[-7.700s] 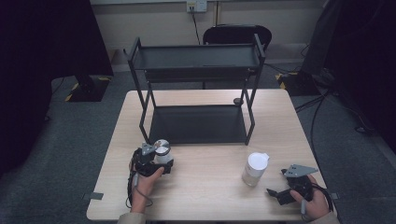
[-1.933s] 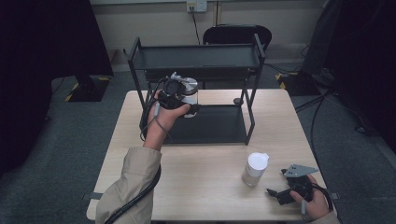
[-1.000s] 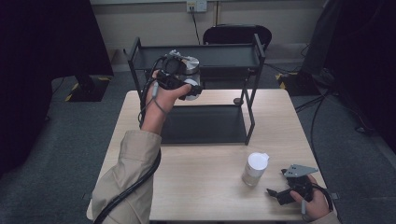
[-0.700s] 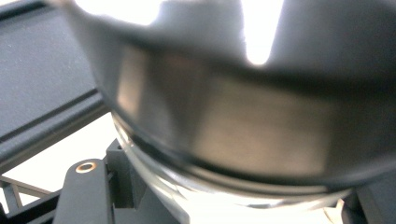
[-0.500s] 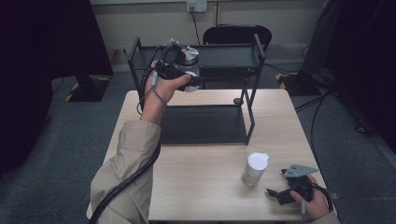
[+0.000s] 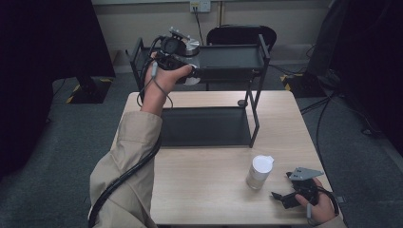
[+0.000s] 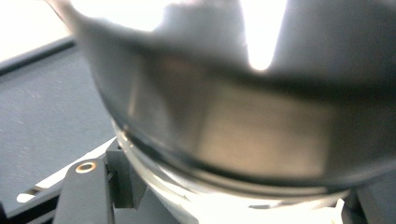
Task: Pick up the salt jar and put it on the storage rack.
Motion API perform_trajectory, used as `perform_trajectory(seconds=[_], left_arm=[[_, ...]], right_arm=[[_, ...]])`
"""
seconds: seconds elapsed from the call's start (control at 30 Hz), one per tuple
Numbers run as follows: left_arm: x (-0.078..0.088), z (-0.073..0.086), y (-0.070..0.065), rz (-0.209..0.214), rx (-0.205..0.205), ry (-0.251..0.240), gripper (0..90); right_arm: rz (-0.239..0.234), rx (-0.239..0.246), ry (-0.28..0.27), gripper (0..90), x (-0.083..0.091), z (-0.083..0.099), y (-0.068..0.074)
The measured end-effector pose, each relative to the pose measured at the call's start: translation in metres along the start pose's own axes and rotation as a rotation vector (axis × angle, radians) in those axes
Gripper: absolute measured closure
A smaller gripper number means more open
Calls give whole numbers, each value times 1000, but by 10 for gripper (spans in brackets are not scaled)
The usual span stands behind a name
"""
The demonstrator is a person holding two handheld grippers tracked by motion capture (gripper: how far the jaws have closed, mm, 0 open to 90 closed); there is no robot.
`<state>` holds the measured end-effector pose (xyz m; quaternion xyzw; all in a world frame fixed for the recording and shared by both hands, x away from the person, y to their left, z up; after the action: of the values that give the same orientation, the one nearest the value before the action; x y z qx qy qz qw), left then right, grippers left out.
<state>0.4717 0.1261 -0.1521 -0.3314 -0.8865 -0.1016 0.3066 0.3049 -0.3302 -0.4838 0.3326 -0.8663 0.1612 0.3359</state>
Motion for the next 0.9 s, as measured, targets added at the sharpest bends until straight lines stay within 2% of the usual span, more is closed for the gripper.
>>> perform_trajectory(seconds=[0.07,0.3,0.57,0.9], left_arm=[[-1,-2,3,7,11,-7,307],[-3,-14,6,-9,12,-10,307],[-13,-28,12,-41,27,-9,307],[-31,-41,22,-54,41,-3,307]], right_arm=[[0,0,0,0,0,0,0],[0,0,0,0,0,0,0],[0,0,0,0,0,0,0],[0,0,0,0,0,0,0]])
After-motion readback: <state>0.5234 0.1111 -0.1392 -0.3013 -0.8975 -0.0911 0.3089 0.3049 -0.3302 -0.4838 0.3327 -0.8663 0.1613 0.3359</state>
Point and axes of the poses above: each handheld gripper's, and its own axes: x roughly backward along the jaws, z roughly out of its underside, y roughly to its left, the point moved 10 cm from there along -x, roughly forward along the jaws, and after that the axes turned 3 degrees about z, right-handed, at the moved point
